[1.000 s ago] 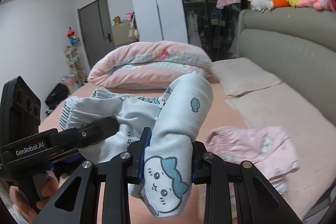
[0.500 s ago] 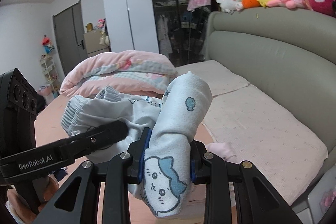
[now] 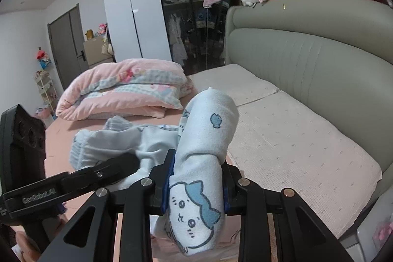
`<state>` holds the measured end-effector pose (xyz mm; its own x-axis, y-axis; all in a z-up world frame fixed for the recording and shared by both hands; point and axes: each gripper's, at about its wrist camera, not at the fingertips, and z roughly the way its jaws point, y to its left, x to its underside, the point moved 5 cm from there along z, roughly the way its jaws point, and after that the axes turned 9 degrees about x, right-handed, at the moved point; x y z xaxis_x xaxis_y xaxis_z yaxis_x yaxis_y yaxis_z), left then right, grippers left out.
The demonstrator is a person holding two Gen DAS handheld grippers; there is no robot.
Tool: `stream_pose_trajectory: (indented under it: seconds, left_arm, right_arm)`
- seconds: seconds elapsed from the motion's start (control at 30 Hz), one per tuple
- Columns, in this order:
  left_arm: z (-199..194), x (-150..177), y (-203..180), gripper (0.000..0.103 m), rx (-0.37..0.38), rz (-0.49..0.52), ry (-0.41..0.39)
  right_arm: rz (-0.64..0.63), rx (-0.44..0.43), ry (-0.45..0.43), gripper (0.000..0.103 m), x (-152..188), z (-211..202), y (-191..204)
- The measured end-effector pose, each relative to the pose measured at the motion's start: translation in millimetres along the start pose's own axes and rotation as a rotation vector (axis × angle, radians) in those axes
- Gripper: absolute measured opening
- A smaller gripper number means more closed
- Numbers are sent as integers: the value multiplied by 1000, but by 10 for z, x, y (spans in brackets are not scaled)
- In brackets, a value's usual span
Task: Fold clothes
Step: 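Lift the folded light-blue pants with both grippers and carry them toward the clothes stack, then lower the pants onto the folded clothes stack and open both grippers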
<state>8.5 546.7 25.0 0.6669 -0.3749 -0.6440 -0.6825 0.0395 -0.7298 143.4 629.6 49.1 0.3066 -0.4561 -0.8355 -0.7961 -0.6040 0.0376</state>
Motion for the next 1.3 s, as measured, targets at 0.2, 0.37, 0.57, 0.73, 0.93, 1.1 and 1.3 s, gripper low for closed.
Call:
stream_pose_trajectory:
  seconds: [0.2,0.37,0.57,0.73,0.93,1.1,1.3]
  left_arm:
    - [72,89,102,29,-14,24,7]
    - [92,126,206,29,-16,-3,12]
    - [133,228,327,29,-33,-10,37]
    - [186,404,501,29,-59,-42,72]
    - [209,562,712,29,-49,-107,94]
    - [193,606,682,31,-60,-87,110]
    - [111,476,476,70,-177,-36,179]
  right_arm:
    - [-2,22,48,29,47,230,-55]
    - [18,19,76,29,118,366,-111]
    - [59,18,100,29,198,500,-198]
    - [61,32,143,29,358,634,-234]
    - [121,31,206,29,595,848,-304]
    - [200,-20,240,31,725,945,-392]
    - [196,-41,230,31,769,905,-436]
